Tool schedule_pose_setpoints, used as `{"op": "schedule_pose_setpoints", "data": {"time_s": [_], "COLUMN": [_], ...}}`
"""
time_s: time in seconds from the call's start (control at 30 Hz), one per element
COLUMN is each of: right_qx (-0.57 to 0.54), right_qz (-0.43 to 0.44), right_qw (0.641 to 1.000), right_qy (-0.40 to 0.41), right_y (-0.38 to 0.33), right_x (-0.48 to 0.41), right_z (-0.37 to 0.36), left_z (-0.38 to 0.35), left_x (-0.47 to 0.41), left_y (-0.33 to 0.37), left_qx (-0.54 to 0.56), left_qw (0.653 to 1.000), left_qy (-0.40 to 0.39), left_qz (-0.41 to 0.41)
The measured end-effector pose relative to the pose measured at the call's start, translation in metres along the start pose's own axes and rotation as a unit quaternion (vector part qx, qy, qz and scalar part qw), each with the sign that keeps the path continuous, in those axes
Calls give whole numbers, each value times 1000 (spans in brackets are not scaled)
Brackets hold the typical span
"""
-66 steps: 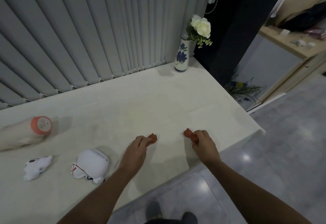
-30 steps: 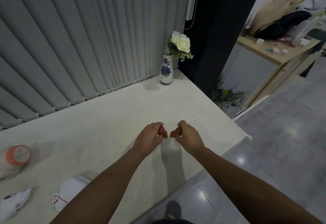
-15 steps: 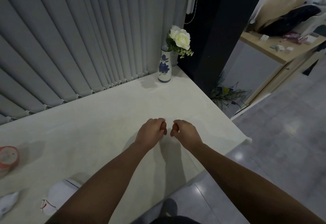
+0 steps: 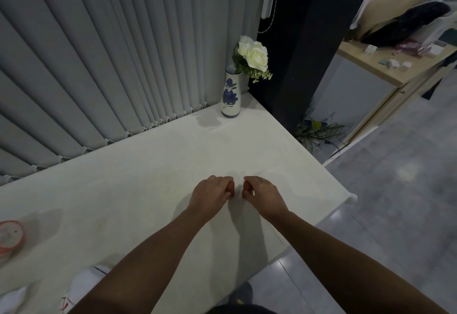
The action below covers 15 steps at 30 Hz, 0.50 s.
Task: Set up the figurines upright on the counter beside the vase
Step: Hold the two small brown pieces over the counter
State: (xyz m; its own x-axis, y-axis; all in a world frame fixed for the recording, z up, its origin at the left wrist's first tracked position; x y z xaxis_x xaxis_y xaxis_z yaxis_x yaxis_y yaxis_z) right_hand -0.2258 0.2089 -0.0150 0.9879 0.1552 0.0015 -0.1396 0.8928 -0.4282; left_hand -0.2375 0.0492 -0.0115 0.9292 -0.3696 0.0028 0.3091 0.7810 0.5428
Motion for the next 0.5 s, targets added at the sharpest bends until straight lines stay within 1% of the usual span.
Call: {"op": "schedule_pose_setpoints", "data": {"time_s": [0.33,0.5], "right_qx": [-28,-21], "right_qz": [-4,3], "right_qw": [1000,1000], "right_qy": [-1,-8], "right_y": [0,-3], "right_x": [0,-2], "right_z": [-4,-6], "left_z": [-6,-4], "left_x": [-4,-4], "left_y": [-7,-6], "left_qx": [-13,-25], "left_qw": [1000,999], "left_qy": [7,10], "left_qz": [-14,-20]}}
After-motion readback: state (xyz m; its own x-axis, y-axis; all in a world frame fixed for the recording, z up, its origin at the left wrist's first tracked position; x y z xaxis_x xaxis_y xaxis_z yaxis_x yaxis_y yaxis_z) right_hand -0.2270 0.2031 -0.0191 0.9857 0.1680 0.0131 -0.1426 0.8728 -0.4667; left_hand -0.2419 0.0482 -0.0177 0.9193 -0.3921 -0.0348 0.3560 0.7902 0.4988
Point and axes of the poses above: each hand's wrist, its own x-axis away from the middle knuckle, its own z-axis out of the back of the hand, y = z × x, the point moved 3 cm from there along -x, towards the middle knuckle, and after that the axes turned 5 degrees about x, right-handed, at the moved point
